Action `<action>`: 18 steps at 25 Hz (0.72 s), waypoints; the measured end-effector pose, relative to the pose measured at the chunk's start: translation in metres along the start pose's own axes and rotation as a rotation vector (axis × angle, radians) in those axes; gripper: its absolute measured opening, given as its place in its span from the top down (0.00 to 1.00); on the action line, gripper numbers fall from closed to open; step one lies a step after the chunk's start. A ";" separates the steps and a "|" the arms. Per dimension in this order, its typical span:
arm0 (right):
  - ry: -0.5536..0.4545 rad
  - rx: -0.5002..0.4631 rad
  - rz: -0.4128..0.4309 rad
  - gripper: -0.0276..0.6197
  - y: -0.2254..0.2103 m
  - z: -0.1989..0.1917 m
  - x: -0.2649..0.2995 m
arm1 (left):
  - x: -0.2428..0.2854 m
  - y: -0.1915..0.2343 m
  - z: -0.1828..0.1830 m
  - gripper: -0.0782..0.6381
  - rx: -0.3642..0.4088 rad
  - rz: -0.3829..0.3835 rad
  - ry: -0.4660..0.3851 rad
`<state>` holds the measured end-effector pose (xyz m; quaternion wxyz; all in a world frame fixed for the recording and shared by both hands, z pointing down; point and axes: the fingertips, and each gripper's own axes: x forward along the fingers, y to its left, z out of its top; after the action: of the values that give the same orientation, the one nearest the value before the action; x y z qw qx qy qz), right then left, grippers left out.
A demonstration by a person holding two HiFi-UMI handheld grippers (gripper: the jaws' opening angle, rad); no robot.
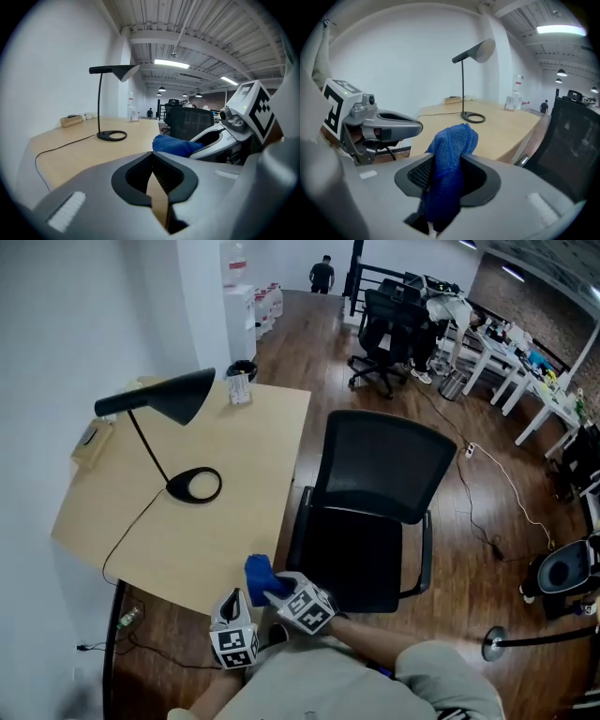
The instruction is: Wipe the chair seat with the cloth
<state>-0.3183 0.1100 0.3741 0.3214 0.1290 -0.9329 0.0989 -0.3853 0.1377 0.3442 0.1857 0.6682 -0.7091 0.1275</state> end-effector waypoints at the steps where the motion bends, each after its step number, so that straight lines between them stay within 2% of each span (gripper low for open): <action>1: 0.006 -0.006 0.015 0.74 0.007 0.005 0.012 | -0.003 0.011 -0.004 0.88 -0.006 0.010 0.008; 6: 0.055 0.013 0.044 0.74 0.029 0.016 0.071 | -0.016 0.050 -0.025 0.88 -0.025 0.036 0.046; 9: 0.096 0.063 0.050 0.73 0.036 0.015 0.102 | -0.024 0.061 -0.037 0.88 -0.043 0.037 0.066; 12: 0.150 0.061 0.054 0.72 0.042 0.012 0.127 | -0.029 0.070 -0.040 0.88 -0.050 0.037 0.070; 15: 0.198 0.071 0.041 0.72 0.040 0.000 0.140 | -0.035 0.074 -0.042 0.88 -0.045 0.032 0.078; 18: 0.194 0.104 0.068 0.69 0.039 -0.009 0.142 | -0.037 0.074 -0.045 0.88 -0.045 0.023 0.083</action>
<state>-0.4330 0.1238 0.4658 0.3994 0.1037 -0.8949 0.1702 -0.4537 0.1954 0.3733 0.2285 0.6499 -0.7109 0.1415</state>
